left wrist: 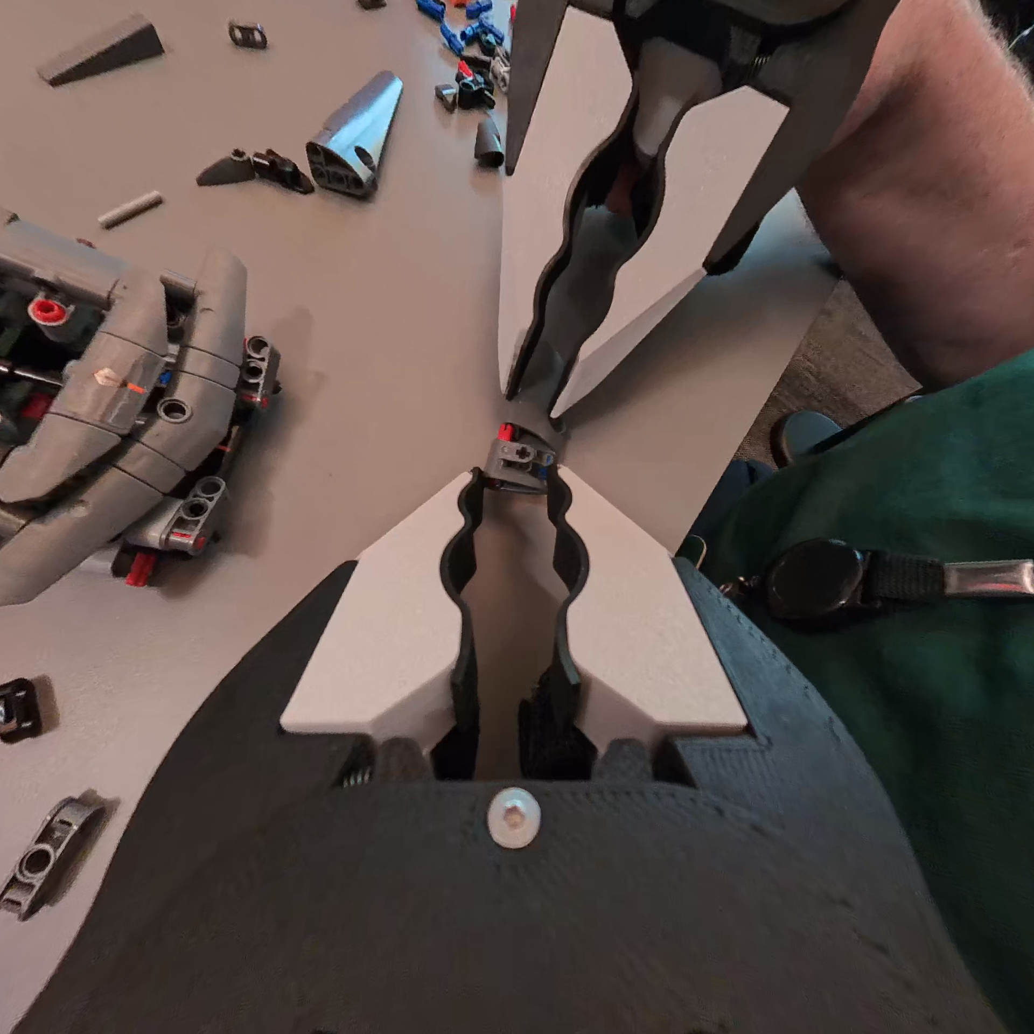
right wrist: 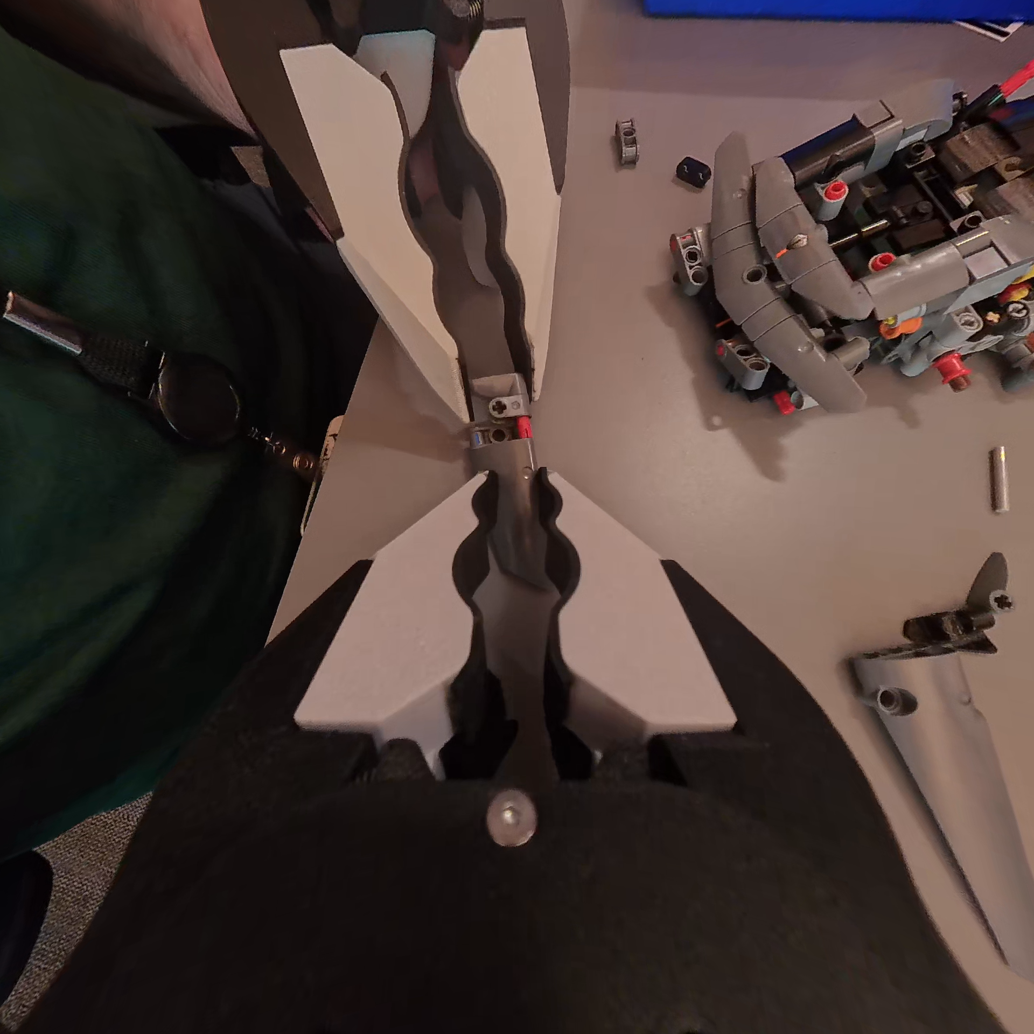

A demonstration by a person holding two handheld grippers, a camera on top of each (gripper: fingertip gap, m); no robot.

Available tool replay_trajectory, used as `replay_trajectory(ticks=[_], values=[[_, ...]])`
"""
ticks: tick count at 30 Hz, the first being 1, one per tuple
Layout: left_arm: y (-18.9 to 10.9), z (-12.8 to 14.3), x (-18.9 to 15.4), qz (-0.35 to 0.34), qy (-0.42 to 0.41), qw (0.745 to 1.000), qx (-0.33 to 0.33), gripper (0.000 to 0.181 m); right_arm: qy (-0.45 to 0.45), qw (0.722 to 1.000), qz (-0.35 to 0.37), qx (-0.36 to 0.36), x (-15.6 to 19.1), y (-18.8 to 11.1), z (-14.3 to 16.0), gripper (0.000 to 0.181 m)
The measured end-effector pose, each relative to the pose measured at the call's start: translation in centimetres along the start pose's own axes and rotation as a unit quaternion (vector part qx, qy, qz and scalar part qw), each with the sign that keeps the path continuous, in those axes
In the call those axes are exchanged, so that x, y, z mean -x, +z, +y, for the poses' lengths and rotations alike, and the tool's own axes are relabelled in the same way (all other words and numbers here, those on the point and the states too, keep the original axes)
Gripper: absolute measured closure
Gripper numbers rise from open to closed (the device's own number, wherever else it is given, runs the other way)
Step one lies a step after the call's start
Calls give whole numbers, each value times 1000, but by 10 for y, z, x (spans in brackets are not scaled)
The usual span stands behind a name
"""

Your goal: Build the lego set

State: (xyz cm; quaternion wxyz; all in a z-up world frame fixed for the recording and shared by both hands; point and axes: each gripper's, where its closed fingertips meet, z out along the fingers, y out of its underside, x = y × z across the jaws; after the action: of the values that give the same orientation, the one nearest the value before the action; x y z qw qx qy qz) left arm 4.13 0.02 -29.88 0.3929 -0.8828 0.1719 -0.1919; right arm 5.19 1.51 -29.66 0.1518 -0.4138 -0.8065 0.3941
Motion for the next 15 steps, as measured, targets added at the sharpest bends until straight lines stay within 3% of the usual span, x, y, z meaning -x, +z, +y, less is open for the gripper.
replay_trajectory(ticks=[10, 15], values=[[2, 4, -1, -4, -1, 1000, 18, 161, 2, 1000, 2, -9, 0, 0, -1, 169], [1, 8, -1, -30, 38, 996, 75, 161, -1, 1000, 5, -5, 1, 0, -1, 170]])
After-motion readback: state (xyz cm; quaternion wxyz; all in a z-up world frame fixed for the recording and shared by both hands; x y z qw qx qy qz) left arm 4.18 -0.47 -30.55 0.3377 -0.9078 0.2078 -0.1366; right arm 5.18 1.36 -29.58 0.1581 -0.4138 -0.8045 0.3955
